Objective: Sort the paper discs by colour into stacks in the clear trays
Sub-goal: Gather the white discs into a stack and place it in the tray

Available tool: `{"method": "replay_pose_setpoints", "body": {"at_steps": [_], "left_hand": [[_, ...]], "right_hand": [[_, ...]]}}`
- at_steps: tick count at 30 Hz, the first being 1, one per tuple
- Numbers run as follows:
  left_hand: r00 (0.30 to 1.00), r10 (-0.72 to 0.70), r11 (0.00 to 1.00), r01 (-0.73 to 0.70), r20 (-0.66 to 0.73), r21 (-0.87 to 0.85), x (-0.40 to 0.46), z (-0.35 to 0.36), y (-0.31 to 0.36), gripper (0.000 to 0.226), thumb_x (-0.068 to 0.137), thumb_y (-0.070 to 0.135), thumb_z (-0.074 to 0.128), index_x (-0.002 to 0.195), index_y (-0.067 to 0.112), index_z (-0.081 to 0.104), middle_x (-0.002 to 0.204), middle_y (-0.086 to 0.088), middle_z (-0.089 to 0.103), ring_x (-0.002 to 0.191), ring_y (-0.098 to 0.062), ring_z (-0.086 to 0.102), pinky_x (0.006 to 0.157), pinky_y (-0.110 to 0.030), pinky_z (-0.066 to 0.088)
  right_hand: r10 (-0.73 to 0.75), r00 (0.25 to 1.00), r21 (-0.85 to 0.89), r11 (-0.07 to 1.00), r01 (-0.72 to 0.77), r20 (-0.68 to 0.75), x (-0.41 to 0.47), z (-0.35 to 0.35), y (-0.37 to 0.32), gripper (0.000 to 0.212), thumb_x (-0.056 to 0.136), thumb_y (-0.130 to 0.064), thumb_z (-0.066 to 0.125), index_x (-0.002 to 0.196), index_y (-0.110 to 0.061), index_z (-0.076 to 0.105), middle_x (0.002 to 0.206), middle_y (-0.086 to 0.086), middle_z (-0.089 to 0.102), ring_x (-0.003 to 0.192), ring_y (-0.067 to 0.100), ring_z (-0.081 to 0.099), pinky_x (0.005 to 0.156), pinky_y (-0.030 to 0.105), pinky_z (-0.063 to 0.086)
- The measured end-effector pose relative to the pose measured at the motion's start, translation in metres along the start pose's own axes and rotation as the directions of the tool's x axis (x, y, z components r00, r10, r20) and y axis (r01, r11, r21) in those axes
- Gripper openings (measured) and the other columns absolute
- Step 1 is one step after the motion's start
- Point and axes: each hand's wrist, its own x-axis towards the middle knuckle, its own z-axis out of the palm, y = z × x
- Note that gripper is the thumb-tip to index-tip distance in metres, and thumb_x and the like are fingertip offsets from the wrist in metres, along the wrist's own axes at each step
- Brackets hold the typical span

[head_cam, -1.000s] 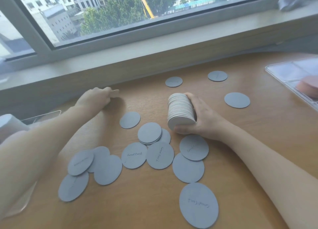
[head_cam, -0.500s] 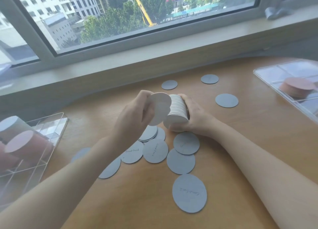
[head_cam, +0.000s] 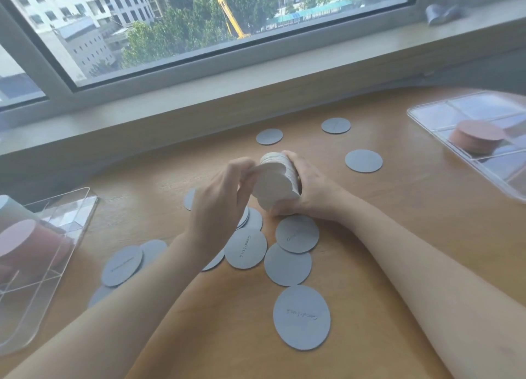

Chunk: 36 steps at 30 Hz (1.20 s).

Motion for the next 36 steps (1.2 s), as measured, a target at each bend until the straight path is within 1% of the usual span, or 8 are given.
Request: {"method": "replay_pose_setpoints", "body": {"at_steps": [4, 9, 12, 16, 20, 26, 29, 36], "left_hand": [[0.999, 0.023, 1.0, -0.023, -0.025, -0.015, -0.003, 0.005, 0.002, 0.018, 0.099, 0.019, 0.057, 0.111, 0.018, 0.045, 0.084, 0.003, 0.066, 0.069, -0.002, 0.047, 0.047, -0.026, 0.04], [0.997, 0.043, 0.996, -0.048, -0.069, -0.073, -0.01, 0.006, 0.004, 0.017, 0.097, 0.014, 0.06, 0.11, 0.017, 0.048, 0.086, 0.001, 0.069, 0.07, -0.008, 0.054, 0.054, -0.029, 0.044], [0.993, 0.087, 0.985, -0.097, -0.078, -0.144, -0.019, 0.007, 0.002, 0.017, 0.098, 0.007, 0.058, 0.108, 0.016, 0.047, 0.094, -0.003, 0.072, 0.072, -0.001, 0.053, 0.052, -0.026, 0.046], [0.982, 0.171, 0.975, -0.18, -0.077, -0.129, -0.029, 0.005, 0.005, 0.024, 0.094, -0.001, 0.06, 0.105, 0.016, 0.046, 0.095, -0.003, 0.071, 0.08, 0.003, 0.046, 0.068, -0.012, 0.04], [0.982, 0.186, 0.978, -0.187, -0.026, -0.09, -0.029, 0.007, 0.004, 0.019, 0.097, 0.002, 0.056, 0.109, 0.016, 0.049, 0.094, -0.002, 0.07, 0.08, -0.018, 0.062, 0.061, -0.025, 0.048], [0.993, 0.099, 0.991, -0.093, 0.063, -0.1, -0.024, 0.013, 0.003, 0.022, 0.103, 0.004, 0.048, 0.12, 0.007, 0.061, 0.108, -0.008, 0.059, 0.08, -0.024, 0.06, 0.058, -0.042, 0.05], [0.996, 0.039, 0.999, -0.037, 0.081, -0.027, -0.02, 0.019, 0.003, 0.028, 0.103, 0.014, 0.052, 0.129, 0.01, 0.062, 0.116, -0.009, 0.054, 0.082, -0.021, 0.061, 0.053, -0.04, 0.052], [0.995, 0.032, 0.994, -0.041, 0.092, 0.097, -0.019, 0.021, 0.005, 0.033, 0.096, 0.023, 0.066, 0.128, 0.018, 0.067, 0.117, -0.003, 0.06, 0.086, -0.016, 0.056, 0.063, -0.031, 0.05]], "right_hand": [[0.013, 1.0, -0.025, 1.0, -0.013, 0.014, 0.001, 0.0, 0.001, 0.123, 0.06, -0.05, 0.089, 0.154, -0.032, 0.012, 0.15, -0.014, 0.03, 0.136, 0.006, 0.031, 0.109, 0.031, 0.033], [0.017, 1.0, 0.003, 1.0, -0.017, 0.017, 0.0, 0.0, 0.003, 0.117, 0.064, -0.055, 0.085, 0.153, -0.037, 0.011, 0.152, -0.015, 0.029, 0.138, 0.004, 0.03, 0.113, 0.034, 0.032], [0.013, 1.0, -0.012, 1.0, -0.013, 0.012, 0.0, 0.001, 0.003, 0.116, 0.065, -0.056, 0.084, 0.153, -0.037, 0.011, 0.153, -0.013, 0.03, 0.138, 0.005, 0.03, 0.113, 0.033, 0.03], [0.014, 1.0, -0.027, 1.0, -0.013, 0.004, 0.002, 0.002, 0.005, 0.119, 0.062, -0.056, 0.086, 0.153, -0.038, 0.012, 0.152, -0.009, 0.032, 0.138, 0.007, 0.032, 0.114, 0.035, 0.031], [-0.002, 1.0, -0.037, 0.999, 0.002, 0.001, 0.003, 0.002, 0.004, 0.119, 0.061, -0.054, 0.087, 0.153, -0.035, 0.014, 0.151, -0.01, 0.033, 0.138, 0.007, 0.032, 0.115, 0.036, 0.031], [-0.001, 1.0, -0.047, 0.999, 0.001, 0.008, 0.001, 0.001, 0.002, 0.117, 0.064, -0.048, 0.087, 0.153, -0.034, 0.012, 0.151, -0.013, 0.031, 0.138, 0.006, 0.03, 0.112, 0.032, 0.031], [0.005, 1.0, -0.051, 0.999, -0.004, 0.011, 0.0, 0.001, 0.001, 0.119, 0.064, -0.049, 0.088, 0.154, -0.035, 0.011, 0.153, -0.013, 0.029, 0.139, 0.006, 0.029, 0.113, 0.032, 0.031], [0.009, 0.998, -0.03, 1.0, -0.007, 0.063, -0.003, -0.004, -0.003, 0.119, 0.07, -0.041, 0.087, 0.156, -0.034, 0.005, 0.156, -0.011, 0.022, 0.141, 0.004, 0.024, 0.115, 0.029, 0.027]]}}
